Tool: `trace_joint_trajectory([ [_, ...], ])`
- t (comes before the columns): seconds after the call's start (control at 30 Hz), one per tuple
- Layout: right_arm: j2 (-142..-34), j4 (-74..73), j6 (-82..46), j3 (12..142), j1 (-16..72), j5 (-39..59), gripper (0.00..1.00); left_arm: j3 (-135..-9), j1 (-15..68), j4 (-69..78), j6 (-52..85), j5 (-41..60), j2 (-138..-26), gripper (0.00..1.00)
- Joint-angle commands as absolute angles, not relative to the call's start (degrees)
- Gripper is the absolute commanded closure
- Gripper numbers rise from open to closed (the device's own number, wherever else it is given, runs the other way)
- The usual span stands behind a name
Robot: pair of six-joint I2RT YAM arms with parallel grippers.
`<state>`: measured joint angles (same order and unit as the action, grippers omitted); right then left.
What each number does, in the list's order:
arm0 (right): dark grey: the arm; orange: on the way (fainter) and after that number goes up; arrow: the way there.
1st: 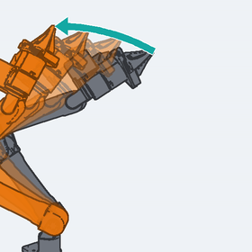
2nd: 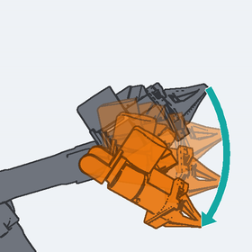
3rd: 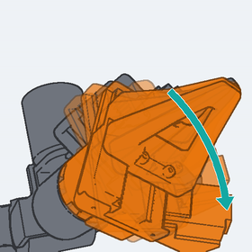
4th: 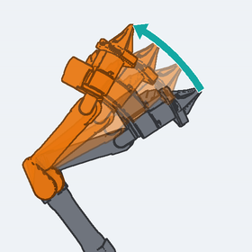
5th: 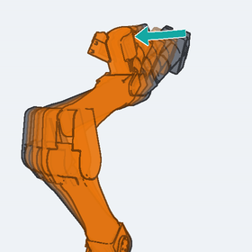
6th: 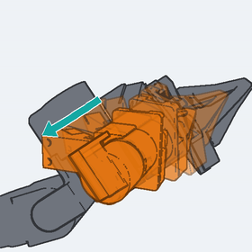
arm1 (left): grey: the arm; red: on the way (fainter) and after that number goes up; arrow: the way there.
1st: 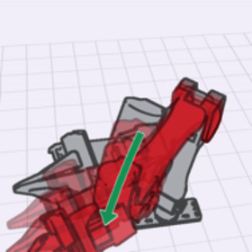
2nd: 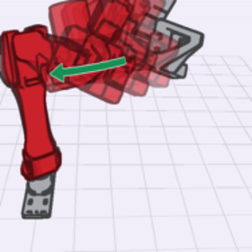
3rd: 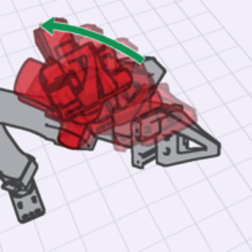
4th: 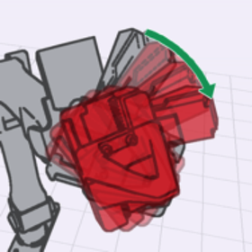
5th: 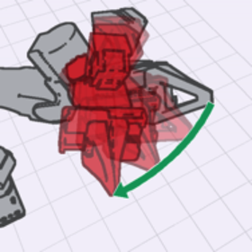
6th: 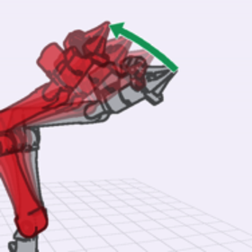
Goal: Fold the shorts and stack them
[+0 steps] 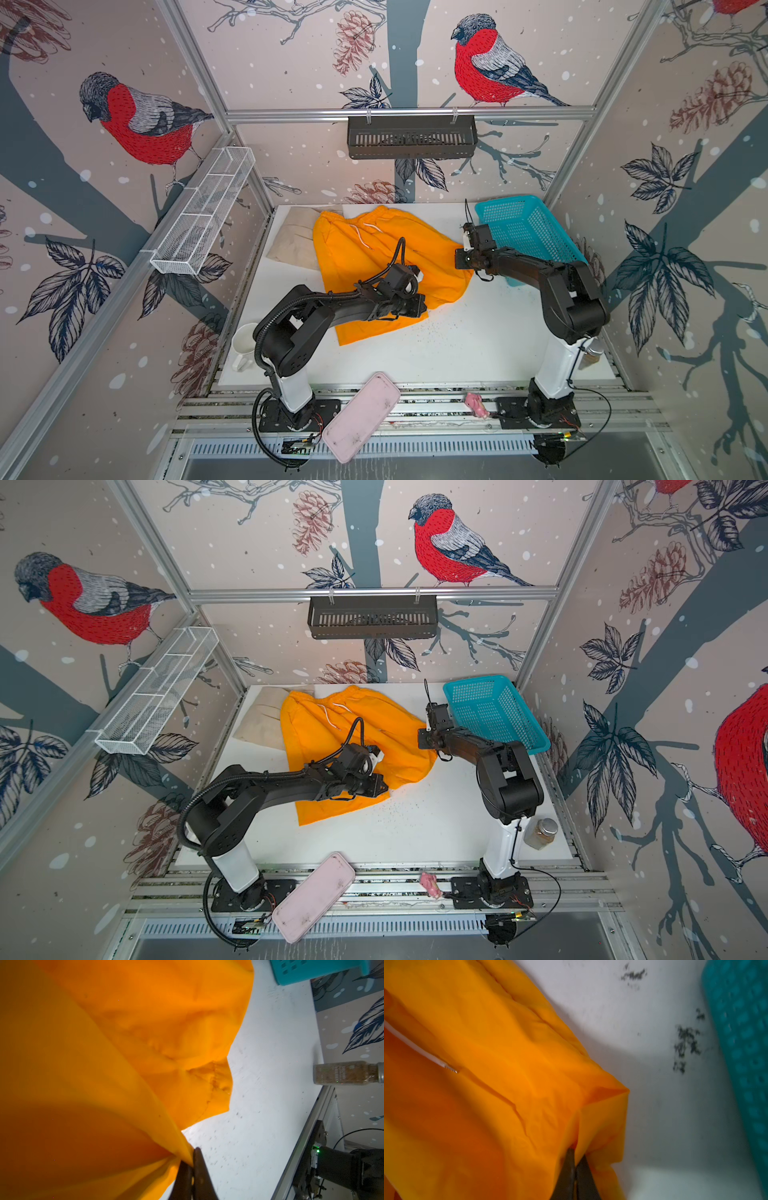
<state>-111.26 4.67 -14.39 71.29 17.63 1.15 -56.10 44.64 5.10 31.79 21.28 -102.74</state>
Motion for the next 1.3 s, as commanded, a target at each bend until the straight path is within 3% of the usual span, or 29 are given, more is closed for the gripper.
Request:
trace_joint_trajectory([
  [0.0,-114.5,6.6,-10.8,78.3,16.8,0.7,0.61,-61.9,46.4,7.2,32.9,18.4,-104.7,0.62],
  [0.07,-114.4,8.3,-9.6,81.9,16.6,1.1,0.54,-65.4,46.6,2.4,32.1,14.9,-104.0,0.04],
  [0.1,-113.7,8.7,-9.3,82.7,16.6,1.1,0.48,-66.8,46.5,-0.4,31.5,12.9,-103.0,0.02],
  [0.17,-110.9,9.0,-8.8,82.6,16.7,0.9,0.34,-70.2,46.0,-7.5,29.7,7.7,-100.2,0.02],
  [0.33,-99.4,7.8,-8.0,74.0,19.8,1.2,0.25,-75.6,41.2,-21.0,26.4,-7.4,-91.9,0.02],
  [0.43,-92.3,6.6,-7.7,66.6,27.0,0.0,0.22,-73.7,34.3,-21.4,23.7,-14.7,-86.8,0.02],
  [0.57,-89.1,4.3,-9.8,60.8,43.6,0.4,0.19,-69.7,21.3,-16.0,20.7,-15.3,-82.7,0.02],
  [0.73,-95.4,1.4,-11.9,62.8,61.1,-0.2,0.11,-68.1,8.7,-10.6,19.4,-15.6,-83.9,0.02],
  [1.03,-114.7,5.6,-10.4,75.5,68.3,-4.1,0.08,-72.0,2.4,-9.7,16.4,-15.6,-89.6,0.02],
  [1.13,-119.4,7.6,-10.4,79.2,68.1,-4.9,0.11,-73.2,0.0,-11.2,17.3,-11.7,-91.0,0.02],
  [1.27,-123.3,10.1,-9.1,82.7,67.9,-4.9,0.25,-72.5,-0.3,-10.5,16.8,-10.2,-91.1,0.02],
])
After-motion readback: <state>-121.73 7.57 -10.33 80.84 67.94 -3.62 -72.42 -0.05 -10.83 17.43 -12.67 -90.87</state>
